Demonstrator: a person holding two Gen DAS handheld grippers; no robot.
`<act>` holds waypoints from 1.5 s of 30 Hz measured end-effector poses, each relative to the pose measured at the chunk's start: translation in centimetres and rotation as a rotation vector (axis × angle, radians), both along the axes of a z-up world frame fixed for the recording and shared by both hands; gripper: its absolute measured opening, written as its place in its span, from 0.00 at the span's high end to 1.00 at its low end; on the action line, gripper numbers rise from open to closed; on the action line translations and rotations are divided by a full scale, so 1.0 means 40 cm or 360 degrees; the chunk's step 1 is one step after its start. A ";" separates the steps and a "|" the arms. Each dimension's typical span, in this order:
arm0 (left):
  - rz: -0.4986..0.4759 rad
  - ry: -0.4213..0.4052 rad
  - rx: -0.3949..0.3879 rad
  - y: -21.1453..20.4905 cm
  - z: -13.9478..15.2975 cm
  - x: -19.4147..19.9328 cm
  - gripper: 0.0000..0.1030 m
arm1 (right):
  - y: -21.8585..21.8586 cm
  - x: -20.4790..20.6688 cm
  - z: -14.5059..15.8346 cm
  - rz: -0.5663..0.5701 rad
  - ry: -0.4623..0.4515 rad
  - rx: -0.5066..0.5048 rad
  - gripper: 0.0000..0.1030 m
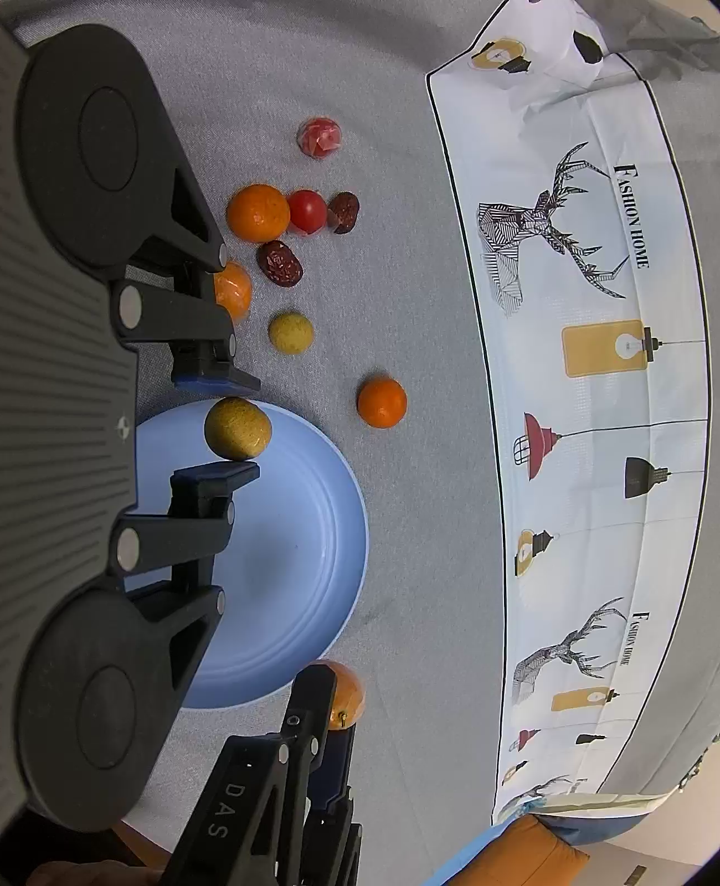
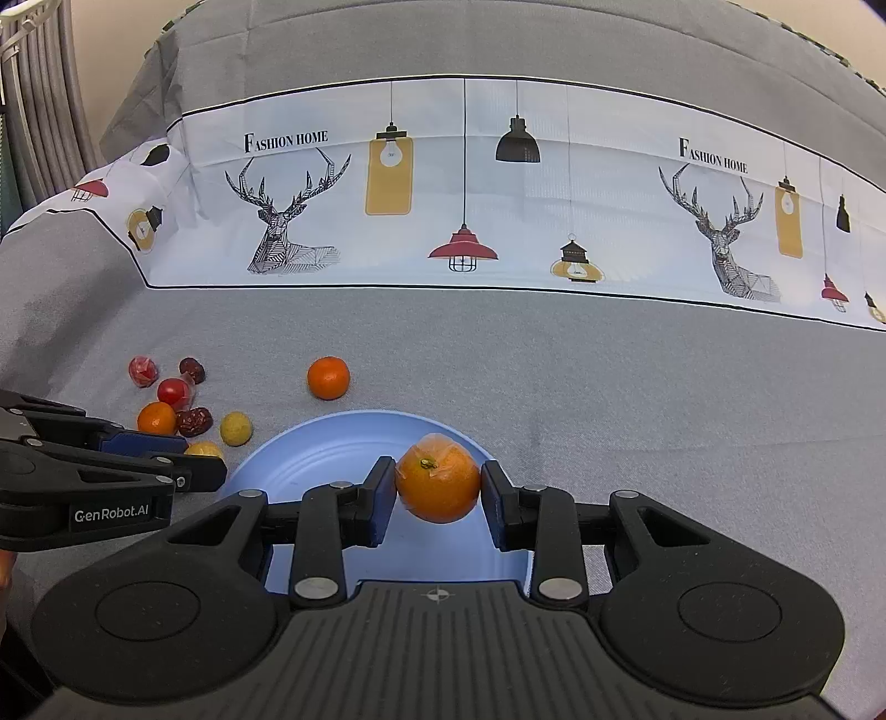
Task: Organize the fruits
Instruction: 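Carry the yellow fruit with the left tool while the right tool carries the tangerine over the plate, then open both tools to drop the yellow fruit and tangerine onto the blue plate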
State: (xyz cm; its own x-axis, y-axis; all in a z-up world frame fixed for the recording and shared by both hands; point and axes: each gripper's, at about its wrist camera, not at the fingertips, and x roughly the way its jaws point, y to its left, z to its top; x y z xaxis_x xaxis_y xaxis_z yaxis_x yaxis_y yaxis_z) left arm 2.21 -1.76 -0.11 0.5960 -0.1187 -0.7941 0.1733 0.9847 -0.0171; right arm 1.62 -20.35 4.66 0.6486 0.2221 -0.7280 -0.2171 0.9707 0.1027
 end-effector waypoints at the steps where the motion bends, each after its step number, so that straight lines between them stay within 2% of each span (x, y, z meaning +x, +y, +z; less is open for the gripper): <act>1: 0.0000 0.0000 0.0001 0.000 0.000 0.000 0.73 | 0.000 0.000 0.000 0.0000 0.0000 0.0000 0.66; 45: -0.0065 0.0015 0.0004 -0.004 -0.007 -0.008 0.73 | 0.000 0.002 -0.009 -0.0003 0.0014 -0.0013 0.66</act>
State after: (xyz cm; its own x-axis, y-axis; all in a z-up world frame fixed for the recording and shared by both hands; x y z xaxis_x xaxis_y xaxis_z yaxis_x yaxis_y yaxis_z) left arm 1.91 -1.91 -0.40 0.5831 -0.1409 -0.8001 0.2133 0.9769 -0.0166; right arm 1.69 -20.34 4.28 0.6427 0.2151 -0.7353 -0.2144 0.9719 0.0969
